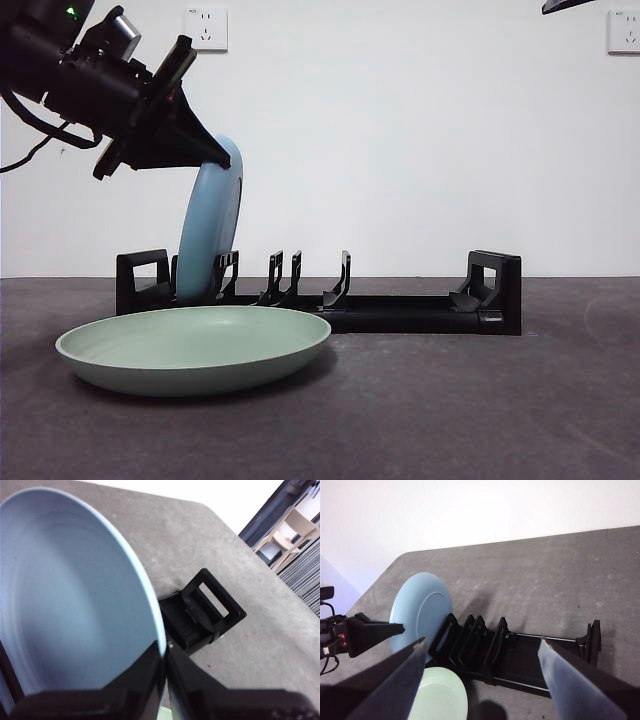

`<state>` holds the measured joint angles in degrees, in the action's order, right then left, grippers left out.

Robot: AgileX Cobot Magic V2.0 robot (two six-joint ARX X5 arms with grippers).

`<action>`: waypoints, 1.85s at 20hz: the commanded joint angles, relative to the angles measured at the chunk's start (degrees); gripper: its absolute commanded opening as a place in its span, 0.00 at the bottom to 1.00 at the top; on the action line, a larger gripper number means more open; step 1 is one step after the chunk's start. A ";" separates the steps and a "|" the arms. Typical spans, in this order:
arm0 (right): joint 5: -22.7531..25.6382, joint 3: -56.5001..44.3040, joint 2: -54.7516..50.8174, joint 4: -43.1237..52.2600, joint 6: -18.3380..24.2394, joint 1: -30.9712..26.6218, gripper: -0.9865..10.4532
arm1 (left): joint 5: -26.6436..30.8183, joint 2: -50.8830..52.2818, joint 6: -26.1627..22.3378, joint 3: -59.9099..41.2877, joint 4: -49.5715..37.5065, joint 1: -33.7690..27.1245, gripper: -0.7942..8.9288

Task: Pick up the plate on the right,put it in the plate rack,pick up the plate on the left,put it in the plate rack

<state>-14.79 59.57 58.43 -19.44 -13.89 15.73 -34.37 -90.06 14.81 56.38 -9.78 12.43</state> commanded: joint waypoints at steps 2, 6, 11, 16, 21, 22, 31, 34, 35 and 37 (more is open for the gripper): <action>0.17 0.17 0.09 0.31 0.50 0.02 0.41 | 0.83 -0.20 -2.05 -0.07 0.96 -0.04 0.17; 0.17 0.17 0.09 0.31 0.50 0.02 0.41 | 1.07 -0.20 -2.93 -0.07 2.62 0.00 0.32; 0.15 0.17 0.15 -0.17 0.48 0.04 0.41 | 0.96 -0.04 -3.04 -0.07 3.48 0.00 0.33; -0.37 0.17 0.55 -1.46 0.04 0.31 0.41 | -0.46 2.54 -3.98 -0.04 3.72 0.39 0.44; -4.48 0.17 2.51 -4.48 -0.24 2.12 0.41 | -0.44 9.05 -8.48 -0.04 7.67 1.01 0.44; -6.19 0.17 3.19 -5.20 -0.26 2.51 0.41 | -0.15 10.82 -9.86 -0.04 8.68 1.33 0.44; -12.37 0.17 12.96 -8.31 -0.68 7.76 0.41 | 9.64 29.55 -20.94 -0.04 17.55 5.88 0.44; -12.33 0.17 18.14 -8.15 -0.87 9.53 0.37 | 17.25 36.13 -25.70 -0.04 21.66 9.11 0.44; -12.33 0.17 20.85 -7.78 -0.85 10.36 0.34 | 21.00 38.82 -27.93 -0.04 23.76 10.84 0.44; -12.37 0.17 25.79 -5.81 -1.40 11.28 0.33 | 26.88 42.80 -31.58 -0.04 27.52 14.36 0.44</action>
<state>-27.03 59.57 83.61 -25.71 -14.66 26.87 -8.27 -47.33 -13.39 56.38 17.72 26.41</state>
